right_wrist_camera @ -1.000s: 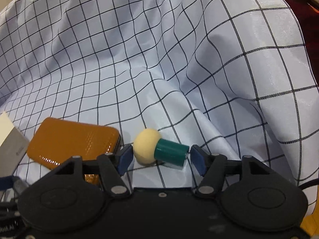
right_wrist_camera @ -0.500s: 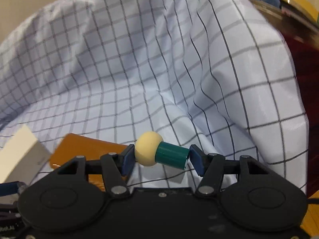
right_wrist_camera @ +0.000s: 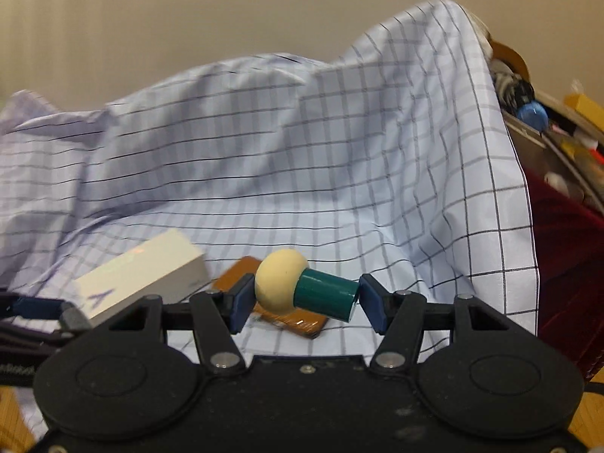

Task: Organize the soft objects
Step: 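Carry the grey bottle and sponge applicator over the basket with both tools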

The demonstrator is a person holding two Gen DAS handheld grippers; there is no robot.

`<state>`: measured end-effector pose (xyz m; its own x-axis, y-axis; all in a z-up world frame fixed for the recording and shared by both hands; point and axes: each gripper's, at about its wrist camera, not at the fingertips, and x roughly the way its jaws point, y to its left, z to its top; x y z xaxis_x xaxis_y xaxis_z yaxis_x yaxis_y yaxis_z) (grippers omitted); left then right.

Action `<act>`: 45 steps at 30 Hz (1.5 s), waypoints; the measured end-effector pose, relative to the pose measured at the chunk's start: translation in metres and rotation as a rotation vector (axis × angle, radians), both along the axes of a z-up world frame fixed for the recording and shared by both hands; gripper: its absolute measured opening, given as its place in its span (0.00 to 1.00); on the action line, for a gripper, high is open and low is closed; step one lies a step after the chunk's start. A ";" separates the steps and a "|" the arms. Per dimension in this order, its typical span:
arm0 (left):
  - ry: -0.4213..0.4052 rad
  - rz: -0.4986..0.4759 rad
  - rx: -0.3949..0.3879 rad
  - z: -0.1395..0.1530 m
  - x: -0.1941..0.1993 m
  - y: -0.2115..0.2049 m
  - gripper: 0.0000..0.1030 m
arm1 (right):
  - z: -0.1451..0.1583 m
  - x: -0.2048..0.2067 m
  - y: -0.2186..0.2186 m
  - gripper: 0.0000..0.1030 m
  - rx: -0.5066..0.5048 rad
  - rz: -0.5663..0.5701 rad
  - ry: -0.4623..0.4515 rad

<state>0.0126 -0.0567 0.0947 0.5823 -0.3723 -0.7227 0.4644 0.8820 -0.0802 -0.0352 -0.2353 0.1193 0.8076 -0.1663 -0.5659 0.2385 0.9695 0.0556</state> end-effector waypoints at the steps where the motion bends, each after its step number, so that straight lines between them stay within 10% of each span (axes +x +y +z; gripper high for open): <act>1: 0.003 0.008 0.000 0.001 -0.005 0.004 0.66 | 0.003 -0.008 0.006 0.57 -0.005 0.018 -0.006; 21: 0.107 0.171 0.002 -0.035 -0.103 0.039 0.66 | -0.005 -0.144 0.087 0.57 0.053 0.151 0.012; 45: 0.302 0.282 0.052 -0.085 -0.100 0.033 0.66 | -0.072 -0.137 0.050 0.57 0.255 0.055 0.250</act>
<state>-0.0873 -0.0238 0.0098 0.4151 -0.1870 -0.8903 0.1666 0.9777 -0.1276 -0.1725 -0.1851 0.0472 0.6426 0.0458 -0.7648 0.2228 0.9439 0.2438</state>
